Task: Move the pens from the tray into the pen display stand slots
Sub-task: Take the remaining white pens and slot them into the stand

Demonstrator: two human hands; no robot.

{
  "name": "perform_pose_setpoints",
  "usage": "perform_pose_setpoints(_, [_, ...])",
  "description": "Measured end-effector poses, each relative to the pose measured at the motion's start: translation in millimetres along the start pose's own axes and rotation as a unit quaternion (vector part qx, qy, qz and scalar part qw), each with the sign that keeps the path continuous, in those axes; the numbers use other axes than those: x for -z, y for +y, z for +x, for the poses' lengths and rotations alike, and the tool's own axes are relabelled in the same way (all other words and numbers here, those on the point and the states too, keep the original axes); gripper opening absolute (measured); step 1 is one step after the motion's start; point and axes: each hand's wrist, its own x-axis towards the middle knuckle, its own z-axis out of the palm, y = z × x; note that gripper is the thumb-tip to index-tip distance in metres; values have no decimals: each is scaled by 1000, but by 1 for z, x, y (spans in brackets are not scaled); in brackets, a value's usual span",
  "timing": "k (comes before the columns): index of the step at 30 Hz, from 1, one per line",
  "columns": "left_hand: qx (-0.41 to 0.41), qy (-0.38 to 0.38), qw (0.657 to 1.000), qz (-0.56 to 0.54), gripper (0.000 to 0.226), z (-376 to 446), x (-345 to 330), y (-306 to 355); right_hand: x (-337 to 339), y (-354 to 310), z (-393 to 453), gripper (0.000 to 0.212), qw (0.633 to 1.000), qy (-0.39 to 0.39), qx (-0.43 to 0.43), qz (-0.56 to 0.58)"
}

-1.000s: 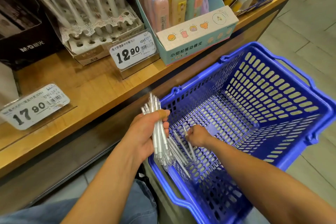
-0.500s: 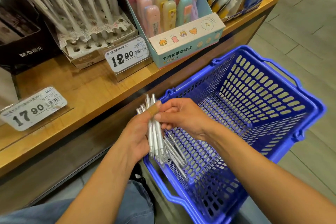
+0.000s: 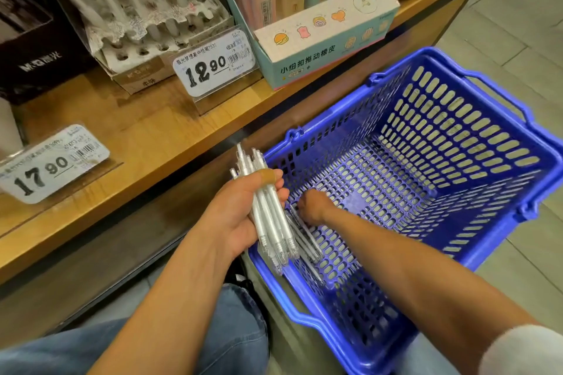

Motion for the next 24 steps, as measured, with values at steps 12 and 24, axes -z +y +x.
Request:
perform_pose_setpoints(12, [17,-17,999,21,15,0,2,2,-8,17,1,34,1000,12,4,-24])
perform_pose_setpoints(24, [11,-75,996,-51,34,-2,0,0,90,-46,-148,23,859,-19,184,478])
